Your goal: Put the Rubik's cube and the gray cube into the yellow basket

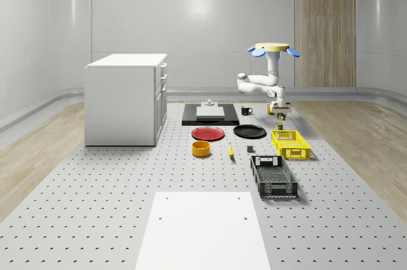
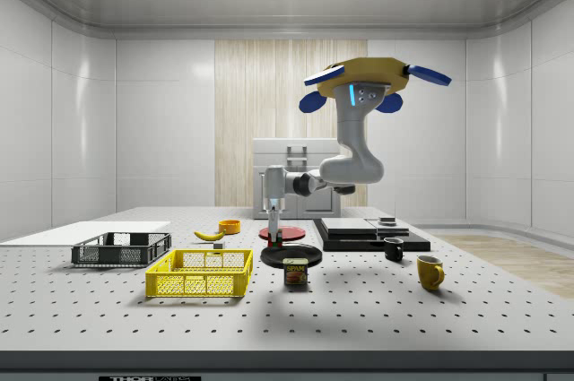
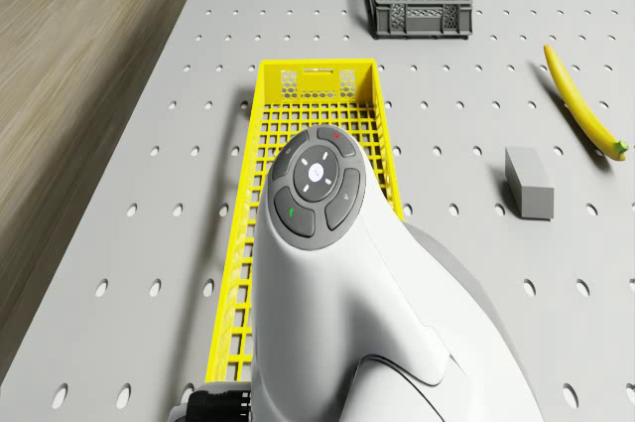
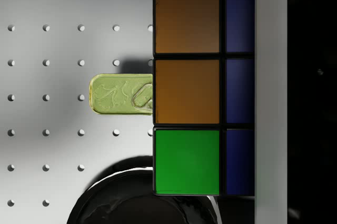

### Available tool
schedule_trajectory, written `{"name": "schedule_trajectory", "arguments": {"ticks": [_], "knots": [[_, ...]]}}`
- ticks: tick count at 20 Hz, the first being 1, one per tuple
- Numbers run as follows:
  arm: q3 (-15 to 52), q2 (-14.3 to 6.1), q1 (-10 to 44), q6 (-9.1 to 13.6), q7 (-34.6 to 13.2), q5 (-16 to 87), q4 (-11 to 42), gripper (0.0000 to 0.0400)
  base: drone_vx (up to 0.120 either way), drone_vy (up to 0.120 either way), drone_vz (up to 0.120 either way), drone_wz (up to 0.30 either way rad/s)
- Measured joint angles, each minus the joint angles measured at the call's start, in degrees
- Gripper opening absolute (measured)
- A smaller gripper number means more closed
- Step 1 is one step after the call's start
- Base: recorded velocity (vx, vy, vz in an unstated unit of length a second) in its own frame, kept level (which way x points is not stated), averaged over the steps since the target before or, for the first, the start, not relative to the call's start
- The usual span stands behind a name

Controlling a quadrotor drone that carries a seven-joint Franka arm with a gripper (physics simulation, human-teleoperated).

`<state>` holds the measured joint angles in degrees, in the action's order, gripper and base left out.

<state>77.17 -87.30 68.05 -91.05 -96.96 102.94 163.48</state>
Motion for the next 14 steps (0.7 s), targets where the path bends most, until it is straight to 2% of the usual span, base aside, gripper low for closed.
{"name": "schedule_trajectory", "arguments": {"ticks": [1,14], "knots": [[0.0,-0.1,0.0,0.0,0.0,0.0,0.0,0.0325,0.120,-0.120,0.000,0.000],[0.1,-0.6,0.2,-0.6,-0.1,-0.3,0.0,0.0325,0.120,0.000,0.000,0.000]]}}
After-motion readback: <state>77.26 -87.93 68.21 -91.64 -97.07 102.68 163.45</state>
